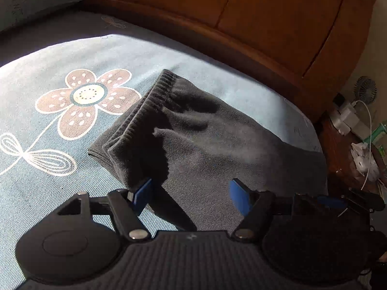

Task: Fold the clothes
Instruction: 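Lower the pants bundle onto the bed with both grippers, then open both grippers and release the folded pants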

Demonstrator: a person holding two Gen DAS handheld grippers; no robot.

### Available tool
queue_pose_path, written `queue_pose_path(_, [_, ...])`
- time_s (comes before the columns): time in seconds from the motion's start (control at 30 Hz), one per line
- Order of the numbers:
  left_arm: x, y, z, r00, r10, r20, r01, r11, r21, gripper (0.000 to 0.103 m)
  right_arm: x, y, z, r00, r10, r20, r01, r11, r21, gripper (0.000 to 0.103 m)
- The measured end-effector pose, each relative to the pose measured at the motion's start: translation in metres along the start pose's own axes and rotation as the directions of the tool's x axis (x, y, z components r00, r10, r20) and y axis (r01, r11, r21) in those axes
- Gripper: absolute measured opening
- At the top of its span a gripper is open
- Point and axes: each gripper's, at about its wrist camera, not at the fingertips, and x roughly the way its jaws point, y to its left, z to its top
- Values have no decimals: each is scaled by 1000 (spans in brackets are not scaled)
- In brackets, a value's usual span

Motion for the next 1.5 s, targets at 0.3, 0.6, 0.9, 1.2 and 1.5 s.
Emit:
queue_pose_path(0.3, [-15, -14, 7, 1000, 10, -28, -8, 998, 61, 75, -16, 20, 15, 991, 135, -13, -135, 988, -75, 65])
queue_pose_path(0.6, [-2, -40, 53, 995, -94, 26, 92, 993, 77, 76, -19, -11, 29, 997, -2, 72, 4, 999, -33, 73])
queue_pose_path(0.9, [51, -35, 85, 999, -18, 36, 18, 1000, 13, 74, 13, -61, 16, 998, -70, -1, 69, 984, 166, 77])
queue_pose_path(1.2, [32, -28, 88, 999, -27, 35, 28, 999, -42, 78, -14, -55, 13, 998, -31, 53, 18, 974, 224, 77])
queue_pose_path(1.5, [-12, -23, 22, 996, 79, -28, -78, 997, 17, 81, -20, -36, 23, 997, 46, 57, -57, 975, 215, 86])
